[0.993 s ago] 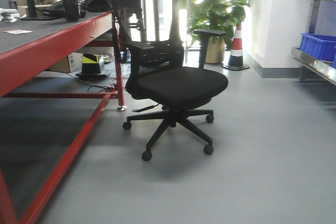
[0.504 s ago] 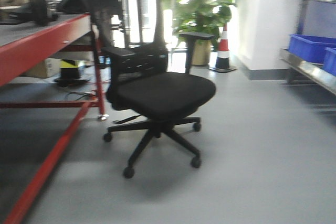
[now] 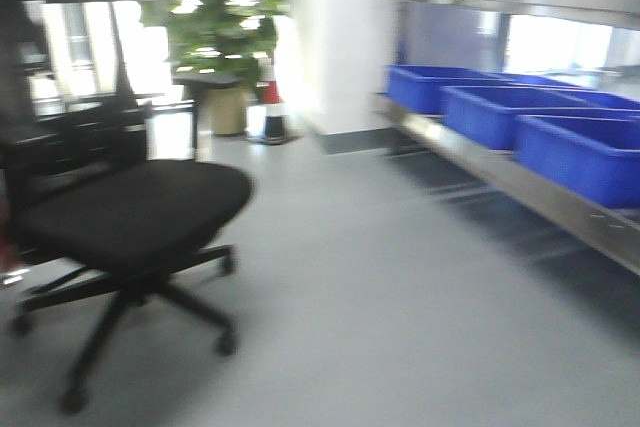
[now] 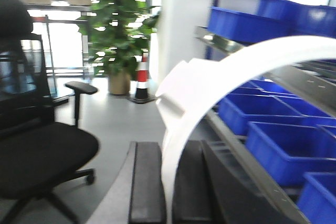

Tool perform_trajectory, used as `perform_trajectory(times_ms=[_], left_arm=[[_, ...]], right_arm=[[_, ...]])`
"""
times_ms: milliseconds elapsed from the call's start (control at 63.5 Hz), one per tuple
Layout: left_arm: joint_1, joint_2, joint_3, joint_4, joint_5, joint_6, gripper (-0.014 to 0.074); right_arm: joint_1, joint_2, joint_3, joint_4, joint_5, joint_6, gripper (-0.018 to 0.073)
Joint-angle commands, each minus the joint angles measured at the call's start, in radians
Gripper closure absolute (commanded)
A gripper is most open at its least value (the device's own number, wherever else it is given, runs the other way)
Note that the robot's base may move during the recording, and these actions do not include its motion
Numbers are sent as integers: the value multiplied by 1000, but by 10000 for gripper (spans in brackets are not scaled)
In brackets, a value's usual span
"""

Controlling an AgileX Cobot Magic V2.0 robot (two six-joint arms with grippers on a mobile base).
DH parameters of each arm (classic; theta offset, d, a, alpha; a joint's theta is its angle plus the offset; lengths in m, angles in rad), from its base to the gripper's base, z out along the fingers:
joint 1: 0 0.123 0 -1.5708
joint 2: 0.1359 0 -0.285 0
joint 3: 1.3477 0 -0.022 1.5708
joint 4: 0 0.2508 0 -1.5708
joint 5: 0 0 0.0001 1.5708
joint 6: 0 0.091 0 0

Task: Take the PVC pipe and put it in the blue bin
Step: 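Drive the base up to the steel shelf of blue bins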

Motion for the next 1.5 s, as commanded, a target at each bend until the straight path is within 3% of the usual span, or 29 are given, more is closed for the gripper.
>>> perform_trajectory(times_ms=[0,1481], left_arm=[[2,-3,-2,1,-23,1,707],[2,-3,-2,1,-30,1,707]], right_arm=[[1,-5,-1,-10,-29,-2,727],[1,-5,-1,-10,-35,-2,727]])
